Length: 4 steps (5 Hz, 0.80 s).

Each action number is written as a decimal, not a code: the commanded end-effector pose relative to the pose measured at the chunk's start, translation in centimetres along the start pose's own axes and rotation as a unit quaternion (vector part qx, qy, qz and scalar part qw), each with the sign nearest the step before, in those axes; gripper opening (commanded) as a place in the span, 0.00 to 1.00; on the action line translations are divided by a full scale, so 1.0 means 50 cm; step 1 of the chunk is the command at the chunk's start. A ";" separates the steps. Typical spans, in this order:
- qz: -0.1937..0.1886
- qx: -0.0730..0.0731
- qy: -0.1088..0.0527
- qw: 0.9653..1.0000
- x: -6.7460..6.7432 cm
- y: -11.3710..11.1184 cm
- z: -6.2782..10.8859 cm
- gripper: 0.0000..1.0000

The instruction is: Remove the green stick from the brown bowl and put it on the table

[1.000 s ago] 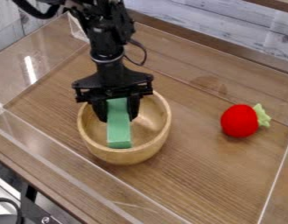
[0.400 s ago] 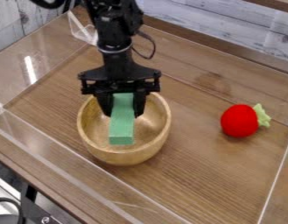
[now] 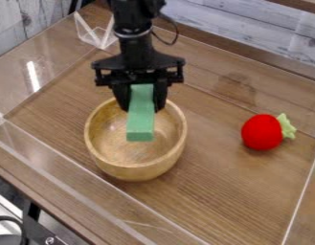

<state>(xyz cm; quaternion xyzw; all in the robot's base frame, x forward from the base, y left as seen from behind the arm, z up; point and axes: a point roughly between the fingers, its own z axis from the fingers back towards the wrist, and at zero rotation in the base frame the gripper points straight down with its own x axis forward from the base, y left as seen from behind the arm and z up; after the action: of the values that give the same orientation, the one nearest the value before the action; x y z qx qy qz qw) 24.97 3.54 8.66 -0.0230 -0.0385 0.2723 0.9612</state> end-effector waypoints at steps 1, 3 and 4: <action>-0.016 -0.015 -0.022 1.000 0.016 -0.018 0.030 0.00; -0.084 -0.031 -0.014 0.996 -0.056 -0.109 -0.026 0.00; -0.095 -0.037 -0.017 0.995 -0.089 -0.149 -0.056 0.00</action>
<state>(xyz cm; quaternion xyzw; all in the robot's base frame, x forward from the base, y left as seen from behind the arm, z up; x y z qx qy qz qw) 25.01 -5.16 5.64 -0.0483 -0.0572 0.1787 0.9811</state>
